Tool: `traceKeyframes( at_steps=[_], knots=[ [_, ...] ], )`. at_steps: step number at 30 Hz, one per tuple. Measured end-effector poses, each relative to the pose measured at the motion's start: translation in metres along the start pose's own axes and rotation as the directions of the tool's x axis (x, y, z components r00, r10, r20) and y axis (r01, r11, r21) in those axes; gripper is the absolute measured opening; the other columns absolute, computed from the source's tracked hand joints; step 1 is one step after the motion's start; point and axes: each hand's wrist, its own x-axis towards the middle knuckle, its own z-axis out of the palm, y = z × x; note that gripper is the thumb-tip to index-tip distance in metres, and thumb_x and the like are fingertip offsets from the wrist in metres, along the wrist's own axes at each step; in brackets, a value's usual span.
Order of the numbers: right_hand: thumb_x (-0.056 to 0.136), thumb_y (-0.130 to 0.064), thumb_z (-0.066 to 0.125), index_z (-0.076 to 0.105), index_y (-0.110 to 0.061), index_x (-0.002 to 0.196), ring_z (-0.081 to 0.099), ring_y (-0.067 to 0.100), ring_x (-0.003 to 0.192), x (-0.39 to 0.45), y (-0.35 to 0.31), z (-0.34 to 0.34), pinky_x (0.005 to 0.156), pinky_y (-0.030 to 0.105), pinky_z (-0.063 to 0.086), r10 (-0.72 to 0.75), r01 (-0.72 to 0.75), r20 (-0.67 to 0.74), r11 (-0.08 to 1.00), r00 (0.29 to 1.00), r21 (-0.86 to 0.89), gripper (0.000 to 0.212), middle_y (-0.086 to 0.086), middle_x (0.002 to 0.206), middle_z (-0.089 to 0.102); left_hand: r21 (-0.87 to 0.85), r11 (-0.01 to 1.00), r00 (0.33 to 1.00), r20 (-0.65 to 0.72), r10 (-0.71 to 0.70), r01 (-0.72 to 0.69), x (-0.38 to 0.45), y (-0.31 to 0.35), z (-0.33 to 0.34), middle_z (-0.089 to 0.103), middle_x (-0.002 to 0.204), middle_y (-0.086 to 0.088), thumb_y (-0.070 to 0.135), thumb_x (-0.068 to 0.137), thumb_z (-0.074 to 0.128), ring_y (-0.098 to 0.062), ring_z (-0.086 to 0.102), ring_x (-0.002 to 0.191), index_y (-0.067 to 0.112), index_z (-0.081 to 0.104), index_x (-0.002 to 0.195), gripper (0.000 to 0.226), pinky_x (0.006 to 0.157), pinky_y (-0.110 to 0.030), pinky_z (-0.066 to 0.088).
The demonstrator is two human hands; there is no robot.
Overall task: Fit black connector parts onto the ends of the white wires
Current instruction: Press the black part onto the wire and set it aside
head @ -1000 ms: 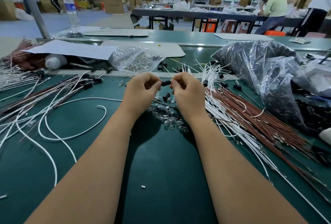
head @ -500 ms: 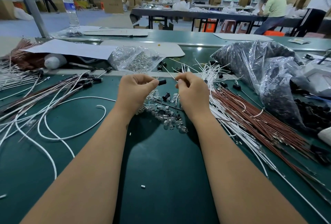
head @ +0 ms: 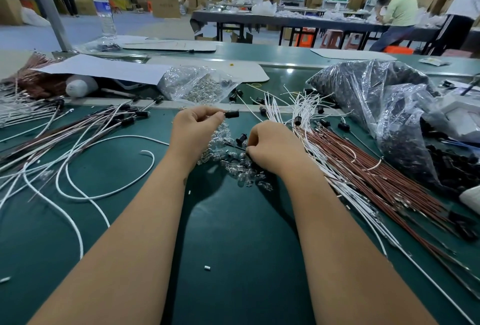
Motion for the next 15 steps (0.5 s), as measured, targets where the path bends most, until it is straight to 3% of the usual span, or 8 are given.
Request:
traceKeyframes(
  at_steps=[4,7,11,15],
  knots=[
    [0.081,-0.013,0.054,0.068,-0.006,0.084,0.058,0.026,0.088,0.0005,-0.0013,0.0071,0.074,0.036,0.053,-0.066,0.065,-0.029,0.997,0.997,-0.052,0.016,0.007,0.091,0.064,-0.048,0.997,0.998,-0.009,-0.058,0.058,0.0021,-0.0005,-0.0011,0.052,0.053,0.015,0.017,0.089,0.063,0.001,0.039,0.043,0.026,0.074,0.079,0.017,0.046,-0.009,0.036],
    [0.09,-0.018,0.05,0.059,-0.008,0.09,0.054,0.023,0.086,0.0018,-0.0012,0.0094,0.07,0.036,0.046,-0.05,0.055,-0.094,0.997,0.994,0.054,0.014,0.005,0.096,0.056,-0.066,0.997,1.0,0.01,-0.029,0.03,0.0018,-0.0016,-0.0016,0.047,0.058,0.006,0.02,0.085,0.071,-0.004,0.037,0.049,0.029,0.074,0.075,0.014,0.048,-0.012,0.034],
    [0.099,-0.012,0.04,0.046,-0.012,0.095,0.05,0.017,0.064,0.0059,0.0025,0.0069,0.052,0.031,0.034,0.082,-0.002,-0.304,0.968,0.949,0.253,0.007,-0.001,0.077,0.052,-0.047,0.999,1.0,0.022,0.007,-0.006,0.002,-0.0028,-0.0013,0.055,0.067,-0.003,0.018,0.083,0.074,-0.013,0.046,0.064,0.027,0.072,0.074,0.013,0.063,-0.021,0.042],
    [0.098,-0.011,0.044,0.051,-0.015,0.099,0.052,0.018,0.069,0.0044,0.0049,0.0082,0.054,0.03,0.034,0.116,0.012,-0.318,0.927,0.941,0.374,0.008,-0.002,0.076,0.055,-0.008,1.0,1.0,0.019,-0.004,0.004,0.0027,-0.0032,-0.0009,0.059,0.077,-0.011,0.015,0.086,0.07,-0.017,0.049,0.072,0.026,0.069,0.077,0.015,0.069,-0.029,0.043]
  ],
)
